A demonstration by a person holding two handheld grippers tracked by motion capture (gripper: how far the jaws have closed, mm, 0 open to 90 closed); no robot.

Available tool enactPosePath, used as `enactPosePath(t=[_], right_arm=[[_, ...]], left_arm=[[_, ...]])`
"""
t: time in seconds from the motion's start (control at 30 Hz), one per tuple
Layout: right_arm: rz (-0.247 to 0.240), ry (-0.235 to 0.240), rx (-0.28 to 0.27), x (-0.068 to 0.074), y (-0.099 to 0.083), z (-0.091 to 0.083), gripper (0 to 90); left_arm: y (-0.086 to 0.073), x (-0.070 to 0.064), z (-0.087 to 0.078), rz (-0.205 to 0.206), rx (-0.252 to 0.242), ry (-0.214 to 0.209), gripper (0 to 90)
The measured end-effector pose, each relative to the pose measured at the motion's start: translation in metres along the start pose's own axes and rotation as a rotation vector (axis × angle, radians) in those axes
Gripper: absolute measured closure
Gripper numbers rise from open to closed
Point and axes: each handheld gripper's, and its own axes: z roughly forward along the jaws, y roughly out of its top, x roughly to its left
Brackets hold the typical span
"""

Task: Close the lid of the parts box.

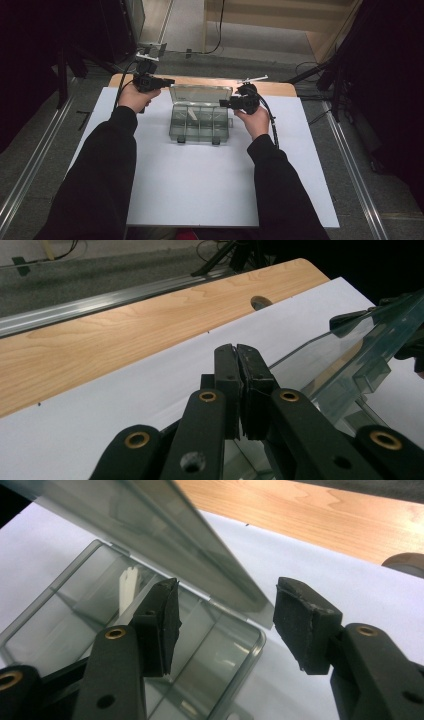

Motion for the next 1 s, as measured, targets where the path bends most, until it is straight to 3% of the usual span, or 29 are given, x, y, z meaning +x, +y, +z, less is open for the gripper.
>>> enactPosePath(t=[0.2, 0.27, 0.3, 0.43, 0.6, 0.7, 1.0], right_arm=[[-0.008, 0.022, 0.057, -0.005, -0.001, -0.012, 53.6], [-0.015, 0.021, 0.079, -0.008, -0.002, -0.017, 66.8], [-0.012, 0.026, 0.087, -0.008, -0.003, -0.019, 69.0], [0.021, 0.03, 0.12, -0.016, -0.004, -0.027, 90.0], [0.083, 0.007, 0.089, -0.024, 0.004, -0.04, 90.0], [0.082, 0.015, 0.067, -0.022, 0.013, -0.045, 90.0], [0.043, -0.004, 0.085, -0.007, 0.036, -0.045, 90.0]], left_arm=[[0.0, 0.0, -0.002, -0.011, 0.005, -0.014, 87.5], [0.0, 0.0, -0.003, -0.011, 0.01, -0.017, 87.5], [0.0, 0.0, -0.003, -0.009, 0.009, -0.019, 87.4], [-0.001, -0.001, -0.004, -0.01, 0.01, -0.024, 87.4], [-0.002, -0.003, -0.005, -0.009, 0.011, -0.026, 87.1], [-0.003, -0.004, -0.006, -0.002, 0.01, -0.028, 87.2], [-0.004, -0.004, -0.01, -0.006, 0.021, -0.049, 87.1]])
